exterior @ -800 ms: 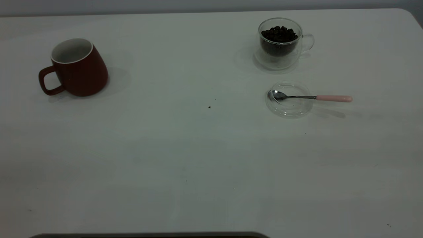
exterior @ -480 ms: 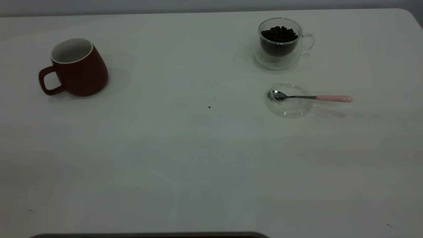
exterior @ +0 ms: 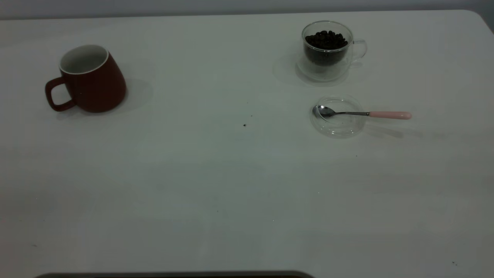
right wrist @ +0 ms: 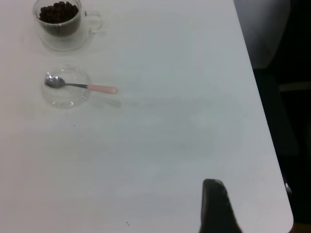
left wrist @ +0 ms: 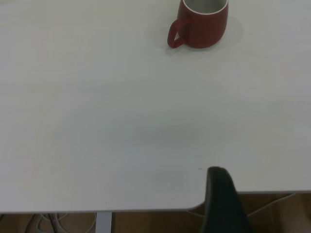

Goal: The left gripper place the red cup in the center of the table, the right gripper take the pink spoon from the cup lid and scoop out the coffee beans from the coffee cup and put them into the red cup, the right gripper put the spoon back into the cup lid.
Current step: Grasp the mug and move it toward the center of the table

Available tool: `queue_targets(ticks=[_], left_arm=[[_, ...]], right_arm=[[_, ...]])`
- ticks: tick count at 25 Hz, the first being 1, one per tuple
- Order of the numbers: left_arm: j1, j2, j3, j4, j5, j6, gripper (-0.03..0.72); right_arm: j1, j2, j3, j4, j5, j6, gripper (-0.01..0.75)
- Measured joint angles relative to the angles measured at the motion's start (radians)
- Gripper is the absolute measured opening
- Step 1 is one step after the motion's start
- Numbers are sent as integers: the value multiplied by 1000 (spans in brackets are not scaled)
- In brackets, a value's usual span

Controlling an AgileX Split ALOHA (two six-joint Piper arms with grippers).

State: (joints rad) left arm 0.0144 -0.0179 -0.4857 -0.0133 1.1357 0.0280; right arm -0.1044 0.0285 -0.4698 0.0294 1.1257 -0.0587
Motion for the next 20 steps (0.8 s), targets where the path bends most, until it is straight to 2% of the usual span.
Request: queue_targets(ticks=[12, 20], left_arm=[[0, 7, -9, 0, -2, -2, 492], [0, 334, -221, 3, -16, -15, 492]], right_arm=[[0, 0, 0, 0, 0, 0, 488], [0, 0, 0, 0, 0, 0, 488]])
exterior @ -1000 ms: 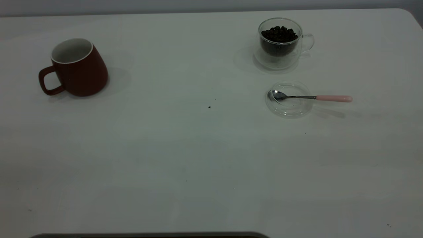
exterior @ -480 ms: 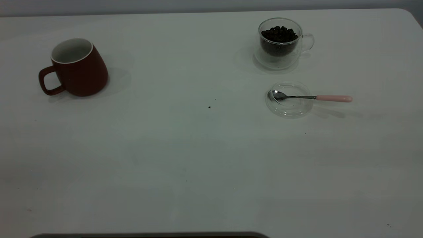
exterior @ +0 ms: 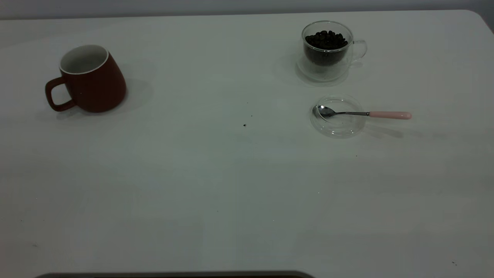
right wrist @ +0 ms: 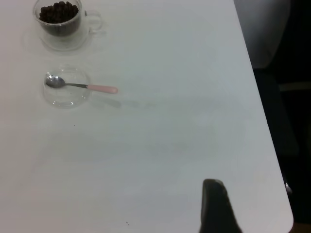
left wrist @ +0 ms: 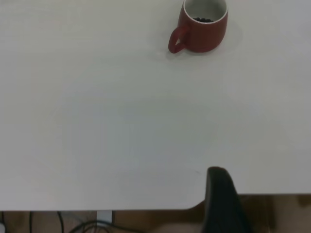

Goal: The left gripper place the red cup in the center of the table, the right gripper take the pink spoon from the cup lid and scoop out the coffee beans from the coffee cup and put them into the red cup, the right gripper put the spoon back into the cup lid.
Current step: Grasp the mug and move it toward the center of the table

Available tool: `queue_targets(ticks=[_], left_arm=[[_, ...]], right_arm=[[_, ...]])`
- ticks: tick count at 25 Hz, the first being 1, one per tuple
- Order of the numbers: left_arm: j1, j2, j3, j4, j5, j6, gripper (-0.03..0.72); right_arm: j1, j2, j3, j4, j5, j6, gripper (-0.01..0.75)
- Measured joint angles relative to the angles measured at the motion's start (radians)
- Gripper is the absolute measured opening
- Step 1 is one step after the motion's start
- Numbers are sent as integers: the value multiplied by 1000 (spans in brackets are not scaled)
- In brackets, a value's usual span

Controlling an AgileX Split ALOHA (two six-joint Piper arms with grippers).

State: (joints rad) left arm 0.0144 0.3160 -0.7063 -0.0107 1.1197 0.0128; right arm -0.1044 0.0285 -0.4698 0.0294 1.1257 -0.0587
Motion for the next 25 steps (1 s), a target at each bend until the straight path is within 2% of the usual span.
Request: queue_targets(ticks=[12, 19, 25], left_arm=[[0, 672, -263, 23, -108, 98, 492], [0, 1017, -354, 26, -316, 372, 492], [0, 1366, -548, 28, -398, 455, 492]], right_arm=[[0, -1, 0, 0, 0, 0, 488], [0, -1, 0, 0, 0, 0, 488], [0, -1, 0, 0, 1, 0, 488]])
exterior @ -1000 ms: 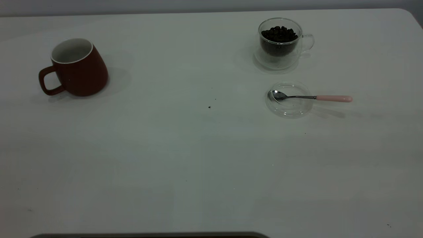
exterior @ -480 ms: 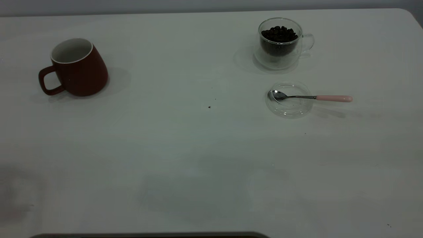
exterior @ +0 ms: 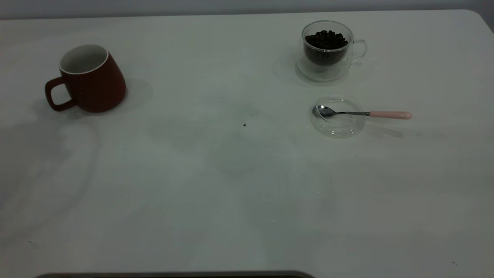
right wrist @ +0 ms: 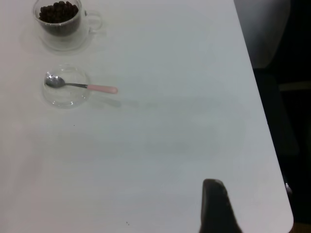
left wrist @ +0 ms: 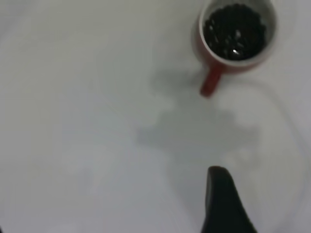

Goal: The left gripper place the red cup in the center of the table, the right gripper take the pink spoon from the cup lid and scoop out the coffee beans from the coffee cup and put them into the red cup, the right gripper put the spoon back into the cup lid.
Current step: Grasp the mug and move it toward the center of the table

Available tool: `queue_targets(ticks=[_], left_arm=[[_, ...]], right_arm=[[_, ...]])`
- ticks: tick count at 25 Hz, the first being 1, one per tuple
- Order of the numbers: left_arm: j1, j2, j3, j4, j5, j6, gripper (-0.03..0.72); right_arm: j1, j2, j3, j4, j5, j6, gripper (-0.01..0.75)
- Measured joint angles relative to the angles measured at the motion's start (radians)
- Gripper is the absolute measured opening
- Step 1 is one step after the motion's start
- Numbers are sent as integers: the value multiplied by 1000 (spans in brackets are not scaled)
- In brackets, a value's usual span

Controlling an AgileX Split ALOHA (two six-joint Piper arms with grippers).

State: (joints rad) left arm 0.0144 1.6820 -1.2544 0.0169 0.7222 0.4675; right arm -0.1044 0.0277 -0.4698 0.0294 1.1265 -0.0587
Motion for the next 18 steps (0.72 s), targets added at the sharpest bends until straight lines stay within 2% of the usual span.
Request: queue_targets(ticks=[6, 10, 14, 18], left_arm=[[0, 261, -177, 22, -8, 282, 492], [0, 391, -259, 27, -36, 375, 492], [0, 483, -303, 51, -73, 474, 492], [0, 545, -308, 75, -93, 676, 492]], right_arm=[[0, 0, 0, 0, 0, 0, 488], [0, 0, 0, 0, 0, 0, 488], [0, 0, 0, 0, 0, 0, 488], [0, 0, 0, 0, 0, 0, 488]])
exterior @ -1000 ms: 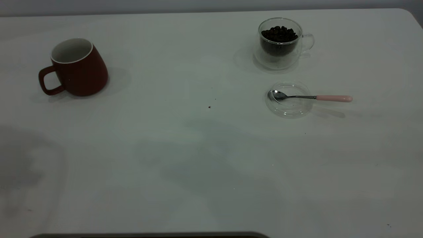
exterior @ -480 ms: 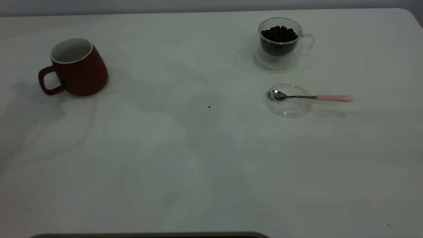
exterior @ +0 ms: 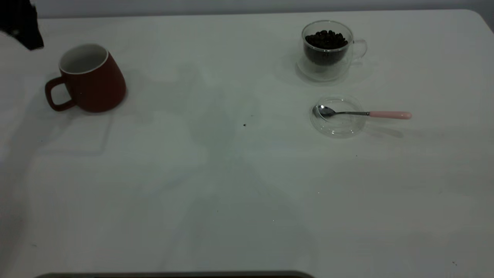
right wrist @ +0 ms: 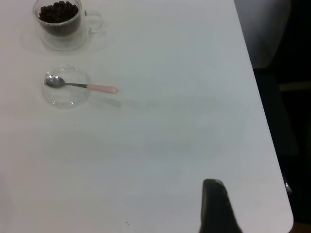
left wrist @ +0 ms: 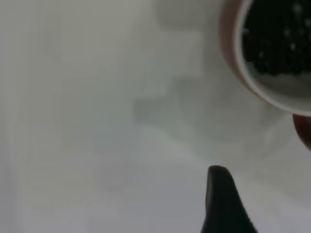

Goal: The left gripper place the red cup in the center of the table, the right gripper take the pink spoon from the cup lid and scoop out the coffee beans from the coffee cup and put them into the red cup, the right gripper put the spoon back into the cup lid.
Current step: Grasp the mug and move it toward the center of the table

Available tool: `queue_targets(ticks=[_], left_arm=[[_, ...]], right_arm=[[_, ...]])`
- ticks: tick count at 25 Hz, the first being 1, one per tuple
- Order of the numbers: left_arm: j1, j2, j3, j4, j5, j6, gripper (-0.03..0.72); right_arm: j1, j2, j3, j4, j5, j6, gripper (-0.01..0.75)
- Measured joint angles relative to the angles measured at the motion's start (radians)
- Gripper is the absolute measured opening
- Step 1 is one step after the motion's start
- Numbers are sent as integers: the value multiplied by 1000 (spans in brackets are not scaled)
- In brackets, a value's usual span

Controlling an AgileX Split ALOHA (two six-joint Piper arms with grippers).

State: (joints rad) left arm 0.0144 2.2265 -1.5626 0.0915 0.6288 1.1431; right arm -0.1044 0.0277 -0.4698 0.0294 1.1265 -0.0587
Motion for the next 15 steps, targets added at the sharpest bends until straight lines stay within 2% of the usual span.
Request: queue_targets(ticks=[3, 9, 15], left_arm=[[-4, 39, 0, 1, -31, 102, 492], [-24, 90, 0, 11, -138, 138, 492], [-65, 98, 0, 12, -155, 167, 492]], right_arm=[[0, 0, 0, 0, 0, 0, 488], [0, 0, 0, 0, 0, 0, 488], [0, 0, 0, 0, 0, 0, 488]])
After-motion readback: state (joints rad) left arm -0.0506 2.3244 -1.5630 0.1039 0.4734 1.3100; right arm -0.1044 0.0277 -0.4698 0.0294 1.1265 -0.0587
